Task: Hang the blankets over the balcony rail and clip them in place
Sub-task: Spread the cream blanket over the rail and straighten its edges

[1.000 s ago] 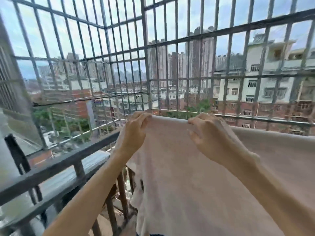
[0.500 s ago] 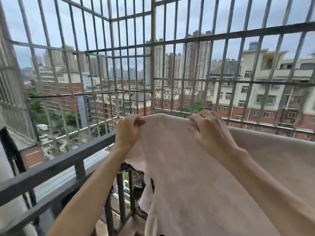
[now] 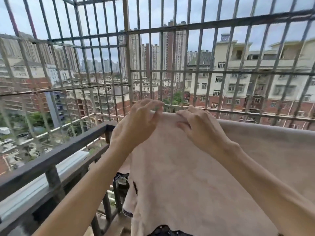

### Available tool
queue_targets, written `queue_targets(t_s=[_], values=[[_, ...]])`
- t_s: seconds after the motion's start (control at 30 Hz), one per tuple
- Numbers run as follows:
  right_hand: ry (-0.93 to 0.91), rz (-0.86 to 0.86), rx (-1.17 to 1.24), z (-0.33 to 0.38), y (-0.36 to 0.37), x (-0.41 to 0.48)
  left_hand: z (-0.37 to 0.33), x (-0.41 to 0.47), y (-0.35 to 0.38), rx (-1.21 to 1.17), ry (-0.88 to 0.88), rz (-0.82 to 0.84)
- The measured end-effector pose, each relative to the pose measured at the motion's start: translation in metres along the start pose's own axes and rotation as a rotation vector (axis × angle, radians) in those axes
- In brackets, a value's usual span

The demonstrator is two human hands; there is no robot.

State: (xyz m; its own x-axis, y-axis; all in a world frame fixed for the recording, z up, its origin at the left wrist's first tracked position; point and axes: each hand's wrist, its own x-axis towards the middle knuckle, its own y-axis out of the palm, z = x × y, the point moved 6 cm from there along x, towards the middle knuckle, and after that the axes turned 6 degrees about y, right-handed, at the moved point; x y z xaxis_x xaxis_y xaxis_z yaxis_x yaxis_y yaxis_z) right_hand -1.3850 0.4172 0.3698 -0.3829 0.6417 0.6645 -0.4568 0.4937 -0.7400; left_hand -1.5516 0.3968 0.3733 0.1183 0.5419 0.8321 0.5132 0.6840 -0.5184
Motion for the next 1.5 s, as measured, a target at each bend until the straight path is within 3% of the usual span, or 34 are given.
queue_targets(t_s=[0.1, 0.2, 0.4, 0.57, 0.87, 1.23, 1.5], values=[[0.001, 0.031, -0.018, -0.018, -0.012, -0.011, -0.045, 0.013, 0.028, 0.005, 0.153, 0.113], [0.023, 0.043, -0.037, -0.051, -0.032, -0.032, -0.073, 0.013, 0.055, -0.035, 0.190, 0.157], [0.130, -0.095, -0.207, -0.145, -0.091, -0.105, -0.134, 0.016, 0.102, -0.043, 0.183, 0.195], [0.256, -0.217, -0.351, -0.248, -0.159, -0.176, -0.231, 0.023, 0.144, -0.065, 0.225, 0.197], [0.398, -0.183, -0.484, -0.402, -0.278, -0.285, -0.419, 0.032, 0.223, -0.175, 0.304, 0.242], [0.548, -0.062, -0.563, -0.552, -0.392, -0.395, -0.619, 0.037, 0.312, -0.114, 0.335, 0.248], [0.601, -0.087, -0.592, -0.654, -0.457, -0.461, -0.762, 0.052, 0.387, -0.051, 0.431, 0.262]])
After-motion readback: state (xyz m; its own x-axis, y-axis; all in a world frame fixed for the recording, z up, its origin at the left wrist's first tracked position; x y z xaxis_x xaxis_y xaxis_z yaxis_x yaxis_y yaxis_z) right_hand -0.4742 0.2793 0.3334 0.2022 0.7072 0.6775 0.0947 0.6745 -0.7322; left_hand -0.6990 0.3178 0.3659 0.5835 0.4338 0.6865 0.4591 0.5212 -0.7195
